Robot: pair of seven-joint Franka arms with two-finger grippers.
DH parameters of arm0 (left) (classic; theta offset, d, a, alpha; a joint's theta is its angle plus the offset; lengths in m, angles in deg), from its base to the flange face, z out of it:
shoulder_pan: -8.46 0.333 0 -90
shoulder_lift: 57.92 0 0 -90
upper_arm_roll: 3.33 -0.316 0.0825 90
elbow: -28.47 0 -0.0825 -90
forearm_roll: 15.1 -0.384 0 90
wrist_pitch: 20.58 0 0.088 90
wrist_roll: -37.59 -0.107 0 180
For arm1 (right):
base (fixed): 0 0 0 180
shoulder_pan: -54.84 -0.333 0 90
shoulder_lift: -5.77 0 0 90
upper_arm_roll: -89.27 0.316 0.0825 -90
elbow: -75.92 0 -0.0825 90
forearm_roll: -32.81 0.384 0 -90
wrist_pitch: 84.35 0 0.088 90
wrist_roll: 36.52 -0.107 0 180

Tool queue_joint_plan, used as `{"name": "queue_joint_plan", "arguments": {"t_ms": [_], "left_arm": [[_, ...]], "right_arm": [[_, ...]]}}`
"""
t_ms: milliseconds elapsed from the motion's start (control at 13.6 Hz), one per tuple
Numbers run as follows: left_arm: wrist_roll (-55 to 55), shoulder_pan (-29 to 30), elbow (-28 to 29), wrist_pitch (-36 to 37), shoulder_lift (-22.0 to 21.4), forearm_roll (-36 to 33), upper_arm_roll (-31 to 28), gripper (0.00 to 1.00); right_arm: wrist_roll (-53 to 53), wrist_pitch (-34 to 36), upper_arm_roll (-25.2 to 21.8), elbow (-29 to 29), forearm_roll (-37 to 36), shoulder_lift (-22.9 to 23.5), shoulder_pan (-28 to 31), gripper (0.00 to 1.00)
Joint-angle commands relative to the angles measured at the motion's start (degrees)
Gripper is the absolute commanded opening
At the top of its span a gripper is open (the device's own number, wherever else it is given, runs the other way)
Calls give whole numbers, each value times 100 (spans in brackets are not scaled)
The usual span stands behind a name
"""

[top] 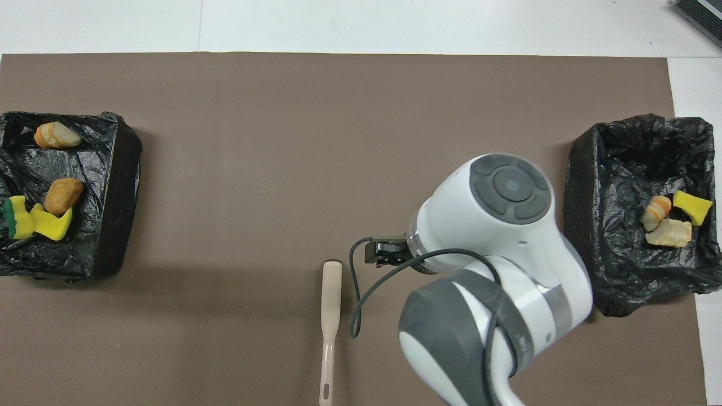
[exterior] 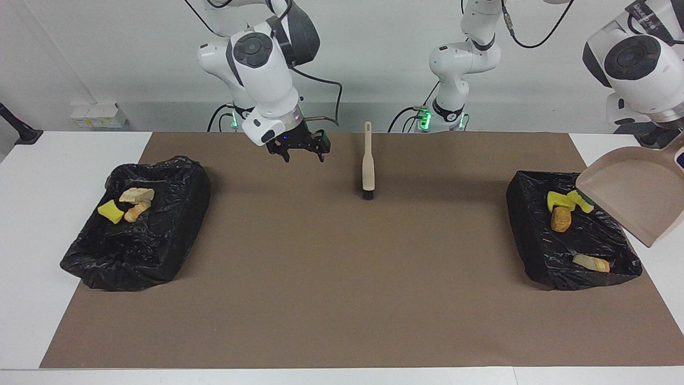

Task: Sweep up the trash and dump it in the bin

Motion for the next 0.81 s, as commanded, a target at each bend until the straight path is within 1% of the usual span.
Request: {"name": "queue_joint_plan", "arguments": {"t_ms": [0, 147, 295, 442, 589, 736], "left_arm": [[394, -92, -219, 168, 2, 1249, -64, 0], [1272, -101, -201, 360, -60, 1734, 6, 0], [2255, -127, -131, 563, -139, 2751, 41, 0], [3660, -390, 184, 573, -349, 3570, 50, 0], [4384, -723, 413, 564, -482, 3836, 68, 0], [5663, -1241, 615, 555, -526, 4161, 68, 0]], "right_arm": [[933, 146, 45, -100, -188, -2, 447, 100], [1664, 146, 45, -100, -652, -2, 650, 100], [2096, 120, 36, -117, -1023, -2, 887, 100], [2247, 137, -7, -187, -1199, -2, 1246, 100], [2553, 303, -25, -223, -1209, -10, 1625, 100], [2923, 392, -34, -319, -1200, -45, 1932, 100]]}}
